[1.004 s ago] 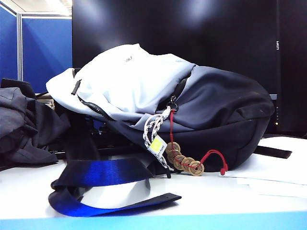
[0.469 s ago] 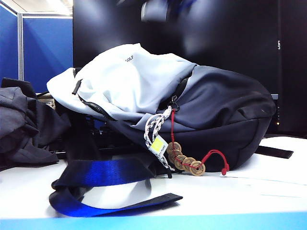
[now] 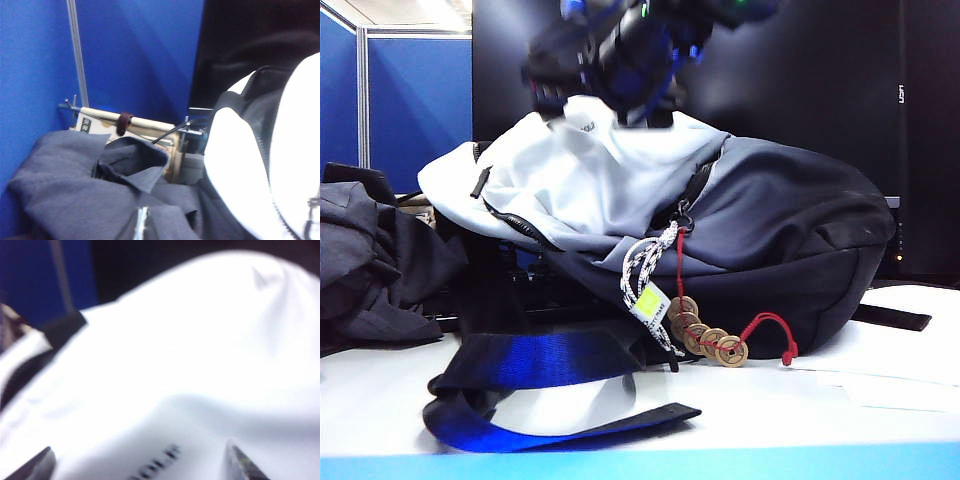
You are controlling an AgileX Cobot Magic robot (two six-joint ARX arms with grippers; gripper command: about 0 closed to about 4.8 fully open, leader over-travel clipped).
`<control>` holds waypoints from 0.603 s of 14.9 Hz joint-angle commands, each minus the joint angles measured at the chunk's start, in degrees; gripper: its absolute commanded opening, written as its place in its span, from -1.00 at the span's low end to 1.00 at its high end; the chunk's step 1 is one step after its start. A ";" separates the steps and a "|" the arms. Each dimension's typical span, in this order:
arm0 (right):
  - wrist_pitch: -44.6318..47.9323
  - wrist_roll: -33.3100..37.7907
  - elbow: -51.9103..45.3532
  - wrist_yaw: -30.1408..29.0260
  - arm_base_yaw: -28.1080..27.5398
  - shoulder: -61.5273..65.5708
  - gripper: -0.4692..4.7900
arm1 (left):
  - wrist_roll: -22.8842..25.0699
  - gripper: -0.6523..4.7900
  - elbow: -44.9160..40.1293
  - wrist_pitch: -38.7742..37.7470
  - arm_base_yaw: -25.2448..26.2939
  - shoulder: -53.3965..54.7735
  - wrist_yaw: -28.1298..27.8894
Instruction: Put the gray clothes into the backpack.
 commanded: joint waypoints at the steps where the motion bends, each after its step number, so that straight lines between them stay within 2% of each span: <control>1: 4.02 0.04 0.39 0.07 0.07 1.70 -0.01 | 0.24 -0.76 0.09 0.50 0.04 0.48 -0.15; 2: 4.96 0.02 0.42 0.09 0.07 1.84 -0.55 | 0.24 -0.76 0.07 0.31 0.04 1.20 -0.17; 3: 6.49 0.04 0.42 0.11 0.07 2.08 -0.77 | 0.24 -0.76 0.07 0.02 0.04 2.08 -0.15; 4: 7.41 0.04 0.42 0.55 0.04 2.16 -0.85 | 0.24 -0.76 0.04 -0.39 0.04 2.78 -0.13; 6: 9.75 0.92 0.44 1.73 -0.13 1.97 -0.85 | 0.26 -0.76 0.04 -0.33 0.04 3.41 -0.13; 7: 9.97 0.92 0.63 1.60 -0.15 1.79 -0.71 | 0.31 -0.76 0.04 -0.28 0.04 3.50 -0.17; 8: 8.55 1.66 1.22 1.60 -0.09 1.79 0.18 | 0.26 -0.76 0.04 -0.20 0.04 3.50 -0.17; 9: 8.61 2.89 1.25 1.68 0.26 2.05 0.38 | 0.26 -0.76 0.04 0.13 0.04 3.50 -0.13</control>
